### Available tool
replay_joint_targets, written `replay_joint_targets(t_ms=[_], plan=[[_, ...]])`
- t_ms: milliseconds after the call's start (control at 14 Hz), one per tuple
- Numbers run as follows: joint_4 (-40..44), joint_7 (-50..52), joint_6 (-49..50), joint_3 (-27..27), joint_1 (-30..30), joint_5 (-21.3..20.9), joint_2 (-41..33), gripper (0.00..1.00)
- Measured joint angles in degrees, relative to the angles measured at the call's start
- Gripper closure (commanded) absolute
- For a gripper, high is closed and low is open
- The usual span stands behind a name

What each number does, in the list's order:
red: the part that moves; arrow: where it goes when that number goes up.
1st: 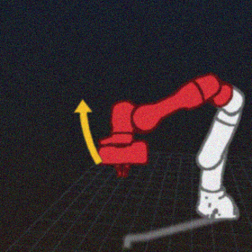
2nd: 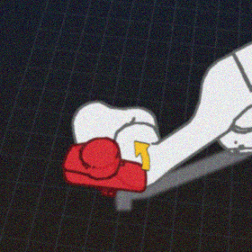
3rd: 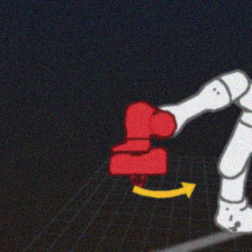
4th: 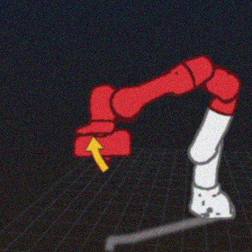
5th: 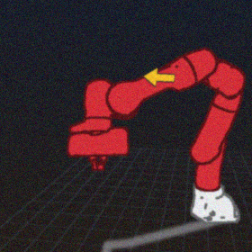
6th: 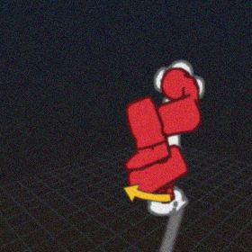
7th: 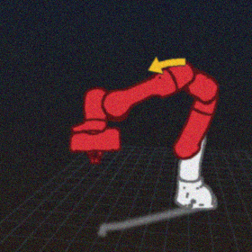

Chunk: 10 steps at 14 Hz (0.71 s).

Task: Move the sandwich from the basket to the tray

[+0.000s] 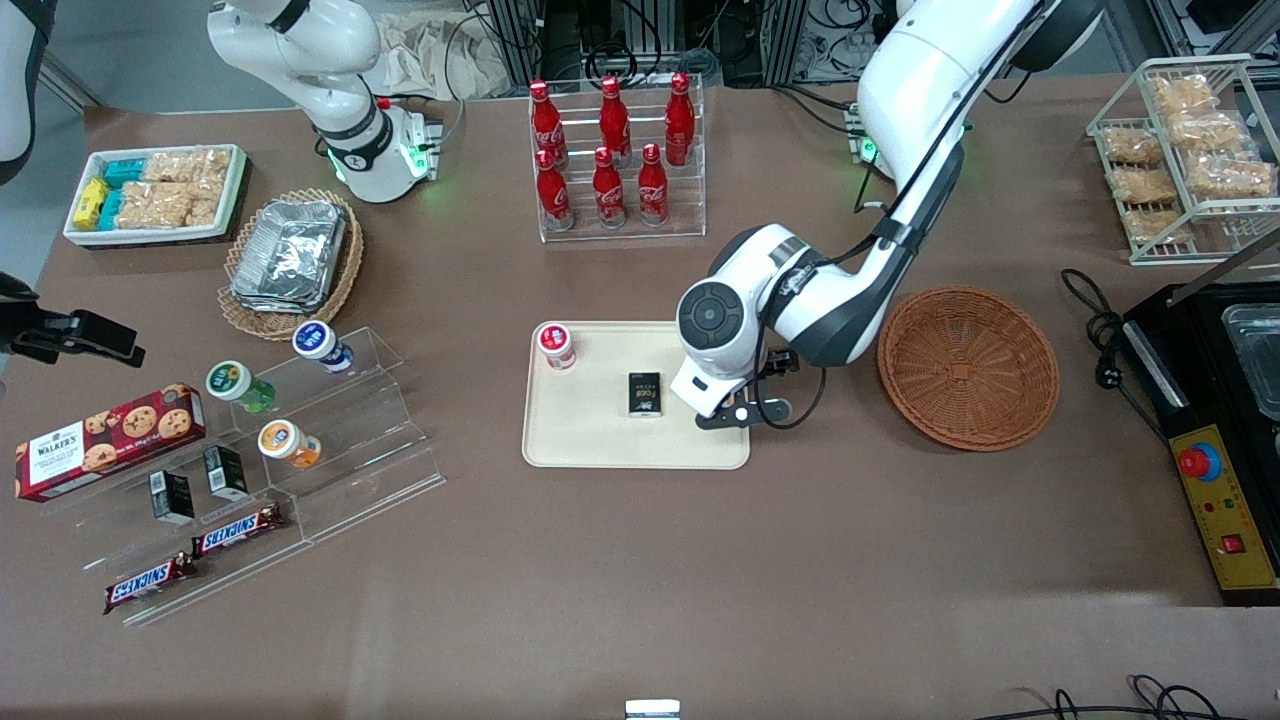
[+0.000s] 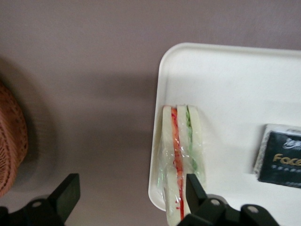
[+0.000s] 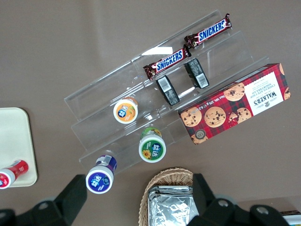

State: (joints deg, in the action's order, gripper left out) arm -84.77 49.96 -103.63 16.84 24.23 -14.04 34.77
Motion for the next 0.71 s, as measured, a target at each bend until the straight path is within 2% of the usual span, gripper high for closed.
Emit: replay_joint_targets(t_ms=[286, 714], plan=[[4.1, 6.39, 1.93, -0.52, -2.93, 3.99, -4.99, 0.0], [4.2, 9.66, 7.4, -0.78, -17.15, 10.53, -17.81, 0.0]])
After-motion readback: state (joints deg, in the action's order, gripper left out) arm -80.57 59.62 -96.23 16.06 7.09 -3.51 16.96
